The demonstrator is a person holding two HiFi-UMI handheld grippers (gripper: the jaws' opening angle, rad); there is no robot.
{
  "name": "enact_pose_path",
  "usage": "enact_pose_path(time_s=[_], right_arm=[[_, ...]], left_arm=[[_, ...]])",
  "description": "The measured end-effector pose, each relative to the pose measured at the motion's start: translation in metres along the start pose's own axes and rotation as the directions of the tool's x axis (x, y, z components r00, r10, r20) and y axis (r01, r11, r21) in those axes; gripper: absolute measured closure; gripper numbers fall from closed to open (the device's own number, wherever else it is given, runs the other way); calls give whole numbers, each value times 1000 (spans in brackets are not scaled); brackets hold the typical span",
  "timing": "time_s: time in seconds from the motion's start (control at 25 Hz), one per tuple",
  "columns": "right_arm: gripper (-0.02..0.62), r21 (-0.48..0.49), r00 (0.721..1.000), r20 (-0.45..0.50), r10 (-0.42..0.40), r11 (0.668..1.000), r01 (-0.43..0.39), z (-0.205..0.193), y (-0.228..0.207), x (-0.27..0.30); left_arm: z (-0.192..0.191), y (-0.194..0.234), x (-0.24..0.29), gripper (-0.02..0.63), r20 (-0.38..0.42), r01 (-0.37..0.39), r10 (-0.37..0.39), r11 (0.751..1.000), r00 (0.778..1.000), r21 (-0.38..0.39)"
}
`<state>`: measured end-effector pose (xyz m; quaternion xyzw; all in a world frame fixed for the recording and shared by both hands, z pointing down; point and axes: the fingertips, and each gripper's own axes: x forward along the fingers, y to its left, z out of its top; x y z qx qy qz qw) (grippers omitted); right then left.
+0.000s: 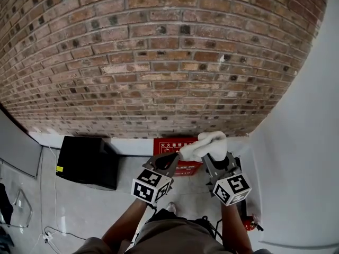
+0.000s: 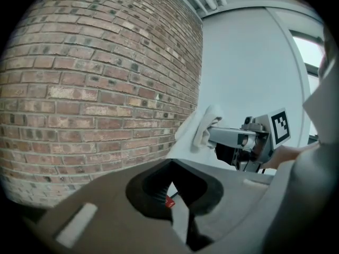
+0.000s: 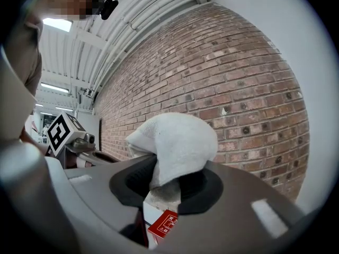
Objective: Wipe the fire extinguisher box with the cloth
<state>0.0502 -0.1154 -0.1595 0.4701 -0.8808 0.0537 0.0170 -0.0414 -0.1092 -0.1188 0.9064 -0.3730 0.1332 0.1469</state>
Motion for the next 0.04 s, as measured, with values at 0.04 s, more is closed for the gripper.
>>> enact_pose_path(time_s=[0.04], right_arm=[[468, 1, 1000, 0, 1, 1000, -1, 0, 1, -1]], left_arm=[[-1, 0, -1, 606, -1, -1, 1, 1000, 1000, -2]])
